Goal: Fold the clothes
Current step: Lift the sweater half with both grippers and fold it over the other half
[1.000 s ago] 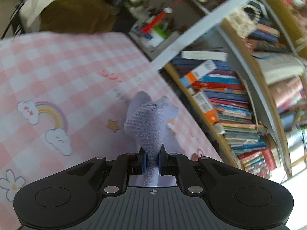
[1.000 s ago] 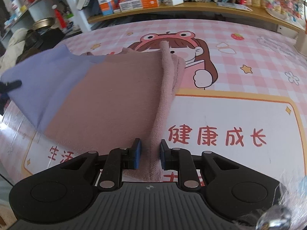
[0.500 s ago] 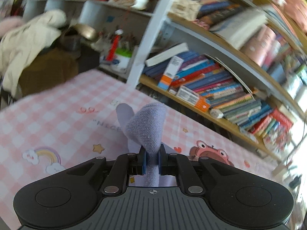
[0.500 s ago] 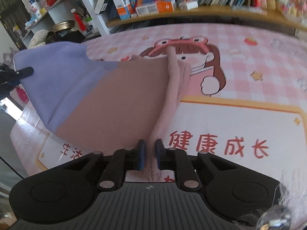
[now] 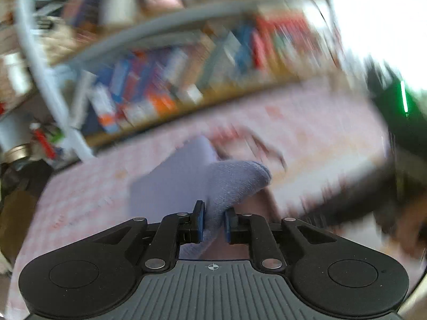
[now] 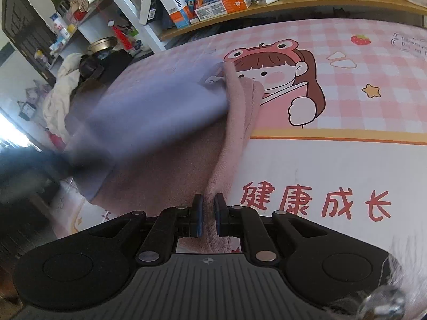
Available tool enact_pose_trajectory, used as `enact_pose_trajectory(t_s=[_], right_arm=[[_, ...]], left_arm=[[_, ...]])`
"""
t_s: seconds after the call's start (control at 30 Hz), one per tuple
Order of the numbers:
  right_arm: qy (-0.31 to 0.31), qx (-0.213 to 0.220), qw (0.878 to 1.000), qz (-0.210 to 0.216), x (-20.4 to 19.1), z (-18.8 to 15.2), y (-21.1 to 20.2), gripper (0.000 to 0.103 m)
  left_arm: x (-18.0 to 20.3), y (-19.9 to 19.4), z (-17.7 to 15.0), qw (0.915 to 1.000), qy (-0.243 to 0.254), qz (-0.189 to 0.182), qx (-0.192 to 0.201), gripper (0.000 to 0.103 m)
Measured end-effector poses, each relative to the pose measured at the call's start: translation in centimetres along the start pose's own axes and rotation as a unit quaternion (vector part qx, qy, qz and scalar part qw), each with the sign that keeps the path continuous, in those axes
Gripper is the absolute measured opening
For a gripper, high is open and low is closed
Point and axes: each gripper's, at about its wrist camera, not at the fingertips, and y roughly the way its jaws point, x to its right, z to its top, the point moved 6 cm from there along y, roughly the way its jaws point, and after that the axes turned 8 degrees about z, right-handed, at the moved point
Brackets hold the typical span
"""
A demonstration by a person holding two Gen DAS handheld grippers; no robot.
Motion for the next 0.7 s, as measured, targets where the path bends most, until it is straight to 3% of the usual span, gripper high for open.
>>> enact_pose_trajectory(t_s=[0.1, 0.27, 0.37, 0.5, 0.6, 0.7], right_arm=[[0.007, -0.001, 1.0, 0.012, 0.4, 0.0, -0.2, 0.009], [0.022, -0.002, 0.999, 0.025, 1.1, 0.0, -0.6, 0.01], [0.029, 0.01, 0.999, 0.029, 1.4, 0.4, -1.7, 0.012], [0.036, 0.043, 0.998, 0.036, 1.6, 1.6, -4.0, 0.014], [0.04, 0.071, 0.996, 0.046, 1.0, 2.8, -5.1, 0.025], [0.027, 0.076, 0.994, 0.073, -0.8, 3.7, -4.8, 0.039]], left_arm=[[1.4, 1.3, -1.1, 0.9993, 0.018, -0.001, -0.033, 0.022], [2.3, 1.6, -1.5, 0.9985, 0.025, -0.025, -0.041, 0.045], [2.7, -0.1, -1.1, 0.9979, 0.029, -0.052, -0.024, 0.046], [0.0, -3.8, 0.0, 0.9933, -0.039, -0.106, 0.023, 0.046], [-3.6, -4.4, 0.2, 0.9917, -0.092, -0.078, 0.045, 0.046], [-6.1, -2.6, -0.6, 0.994, -0.102, -0.024, 0.031, 0.045]])
